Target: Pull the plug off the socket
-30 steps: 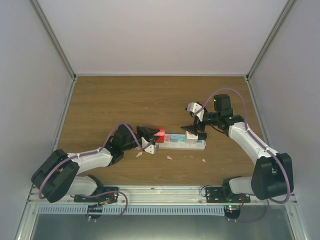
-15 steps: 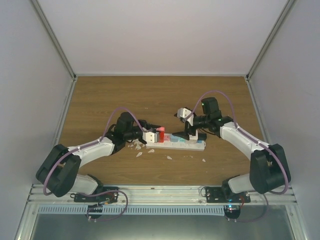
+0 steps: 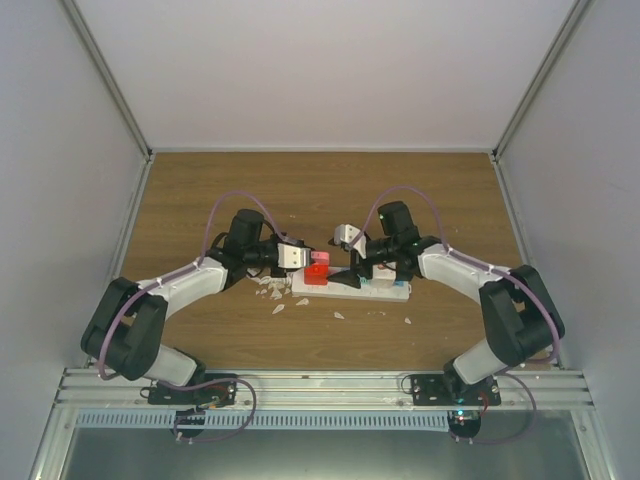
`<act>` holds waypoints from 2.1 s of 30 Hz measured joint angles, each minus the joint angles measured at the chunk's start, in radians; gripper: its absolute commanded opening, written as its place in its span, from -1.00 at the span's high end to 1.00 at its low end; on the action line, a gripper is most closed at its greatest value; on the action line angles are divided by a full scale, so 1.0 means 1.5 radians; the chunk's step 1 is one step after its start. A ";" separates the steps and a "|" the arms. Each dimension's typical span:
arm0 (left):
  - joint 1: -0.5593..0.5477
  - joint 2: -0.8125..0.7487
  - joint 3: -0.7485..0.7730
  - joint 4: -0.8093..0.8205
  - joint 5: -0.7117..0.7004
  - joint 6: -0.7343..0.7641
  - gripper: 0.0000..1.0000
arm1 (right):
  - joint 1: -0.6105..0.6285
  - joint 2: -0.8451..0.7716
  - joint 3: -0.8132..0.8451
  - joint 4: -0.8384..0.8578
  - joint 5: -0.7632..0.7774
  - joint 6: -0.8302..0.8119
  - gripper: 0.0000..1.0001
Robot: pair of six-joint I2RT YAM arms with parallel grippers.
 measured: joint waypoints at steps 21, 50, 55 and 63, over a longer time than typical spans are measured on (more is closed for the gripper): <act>0.037 0.028 0.039 -0.071 0.102 -0.072 0.63 | 0.064 0.090 -0.006 0.105 0.030 0.048 -0.79; 0.060 0.047 0.073 -0.141 0.161 -0.103 0.75 | 0.067 0.102 -0.006 0.103 0.094 0.028 -0.24; 0.060 0.058 0.096 -0.174 0.169 -0.123 0.80 | 0.067 0.102 -0.006 0.102 0.092 0.024 -0.11; 0.061 0.064 0.117 -0.209 0.169 -0.143 0.91 | 0.067 0.102 -0.006 0.102 0.087 0.016 -0.04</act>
